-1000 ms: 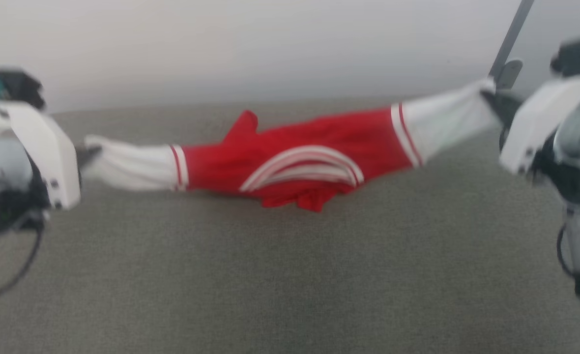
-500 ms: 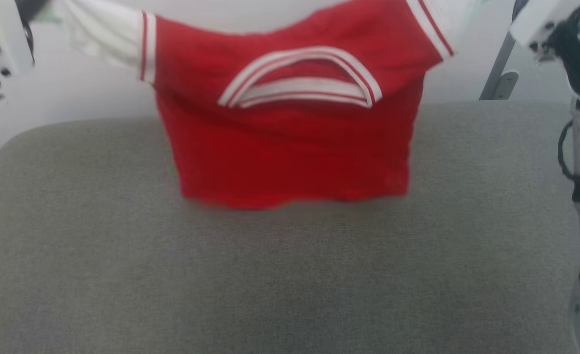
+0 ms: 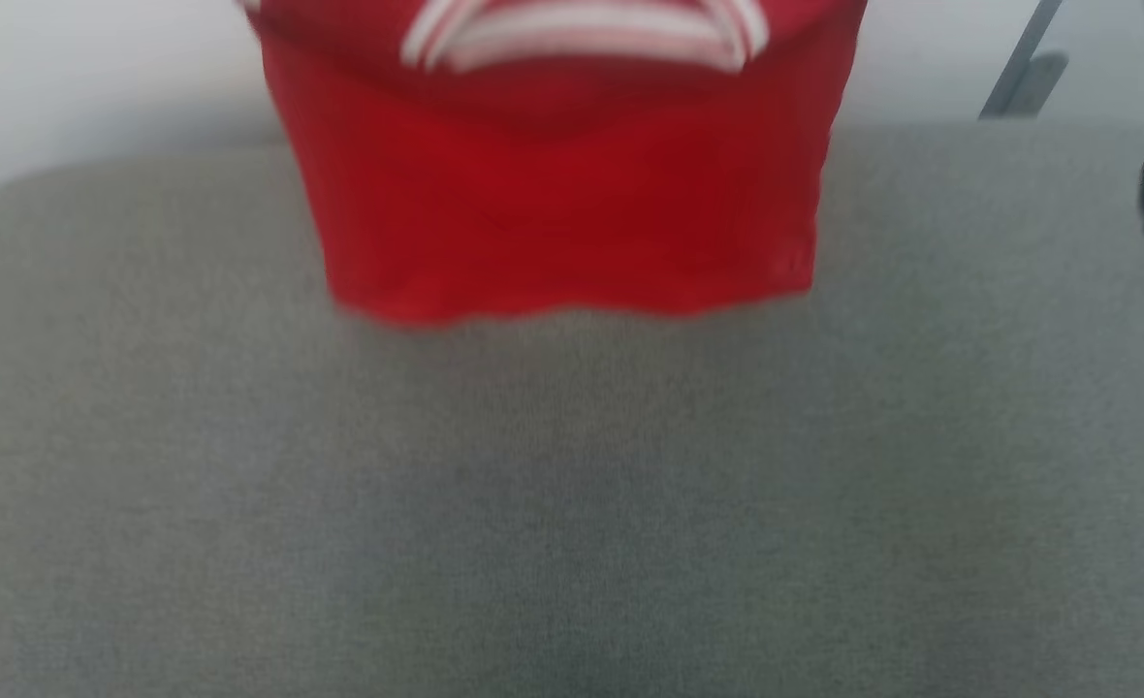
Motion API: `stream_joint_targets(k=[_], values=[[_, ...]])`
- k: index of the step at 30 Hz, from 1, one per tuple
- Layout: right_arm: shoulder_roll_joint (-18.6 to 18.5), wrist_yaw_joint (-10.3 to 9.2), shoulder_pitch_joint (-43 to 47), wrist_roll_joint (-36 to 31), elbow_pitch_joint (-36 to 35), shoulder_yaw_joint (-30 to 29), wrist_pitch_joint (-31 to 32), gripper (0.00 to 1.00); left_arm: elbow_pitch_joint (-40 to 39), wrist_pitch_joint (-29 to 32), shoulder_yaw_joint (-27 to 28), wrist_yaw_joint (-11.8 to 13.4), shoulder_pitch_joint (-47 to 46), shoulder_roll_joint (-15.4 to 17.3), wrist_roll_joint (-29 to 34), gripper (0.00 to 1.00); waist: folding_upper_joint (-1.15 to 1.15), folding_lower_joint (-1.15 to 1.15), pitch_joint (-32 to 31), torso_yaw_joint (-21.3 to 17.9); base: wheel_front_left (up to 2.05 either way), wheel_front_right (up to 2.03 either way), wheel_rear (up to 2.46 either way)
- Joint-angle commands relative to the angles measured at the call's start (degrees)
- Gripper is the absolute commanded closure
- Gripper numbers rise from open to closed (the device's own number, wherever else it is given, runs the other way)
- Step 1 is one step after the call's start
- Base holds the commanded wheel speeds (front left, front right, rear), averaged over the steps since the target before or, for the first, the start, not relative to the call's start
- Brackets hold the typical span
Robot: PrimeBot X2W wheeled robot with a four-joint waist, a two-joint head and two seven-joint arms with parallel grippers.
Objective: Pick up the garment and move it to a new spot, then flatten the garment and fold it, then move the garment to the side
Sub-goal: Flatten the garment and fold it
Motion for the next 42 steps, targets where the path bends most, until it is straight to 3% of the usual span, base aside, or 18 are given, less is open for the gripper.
stream_joint_targets(k=[1, 6, 12, 16, 19, 25, 32, 38, 42], values=[[-0.3, -0.02, -2.2, -1.6, 1.4, -0.4, -2.8, 1.00, 1.4, -1.8, 0.6, -0.4, -2.1, -0.9, 1.1, 1.00, 0.00, 0.00, 4.6, 0.2, 0.00, 0.00, 0.00], [-0.4, -0.02, -9.1, -8.6, 6.5, -1.9, -13.3, 1.00, 6.5, -7.7, 1.6, -1.3, -8.7, -4.4, 4.3, 1.00, 0.00, 0.00, 11.6, 0.8, 0.00, 0.00, 0.00], [-0.5, -0.03, -15.8, -21.7, 10.6, -6.3, -26.8, 1.00, 12.8, -22.0, 2.6, -2.3, -15.7, -8.1, 10.1, 1.00, 0.00, 0.00, 17.5, 1.7, 0.00, 0.00, 0.00], [0.2, -0.03, -15.4, -30.0, 11.5, -7.6, -28.6, 1.00, 17.6, -28.4, 2.1, -3.6, -15.8, -10.7, 11.4, 1.00, 0.00, 0.00, 19.3, 2.5, 0.00, 0.00, 0.00], [1.0, -0.03, -13.0, -31.4, 14.4, -7.8, -28.9, 1.00, 21.1, -29.9, 1.1, -5.1, -12.9, -12.5, 11.1, 1.00, 0.00, 0.00, 19.2, 3.1, 0.00, 0.00, 0.00], [3.7, -0.05, -6.1, -23.4, 23.3, -7.5, -27.4, 1.00, 26.0, -26.1, -1.1, -7.1, -3.6, -15.6, 7.6, 1.00, 0.00, 0.00, 16.4, 3.5, 0.00, 0.00, 0.00], [4.0, -0.05, 2.3, -11.2, 27.2, 0.2, -21.8, 1.00, 24.1, -17.7, -3.6, -7.6, 8.4, -15.5, 2.4, 1.00, 0.00, 0.00, 12.1, 3.2, 0.00, 0.00, 0.00], [-0.4, -0.05, 13.0, 2.3, 20.1, 10.8, -12.3, 1.00, 16.0, -11.7, -5.4, -7.6, 20.2, -10.6, -2.1, 1.00, 0.00, 0.00, 7.7, 3.0, 0.00, 0.00, 0.00], [-6.6, -0.05, 21.2, 11.5, 10.1, 16.7, -4.9, 1.00, 9.3, -11.1, -5.5, -5.8, 27.6, -6.1, -4.1, 1.00, 0.00, 0.00, 5.2, 2.9, 0.00, 0.00, 0.00]])
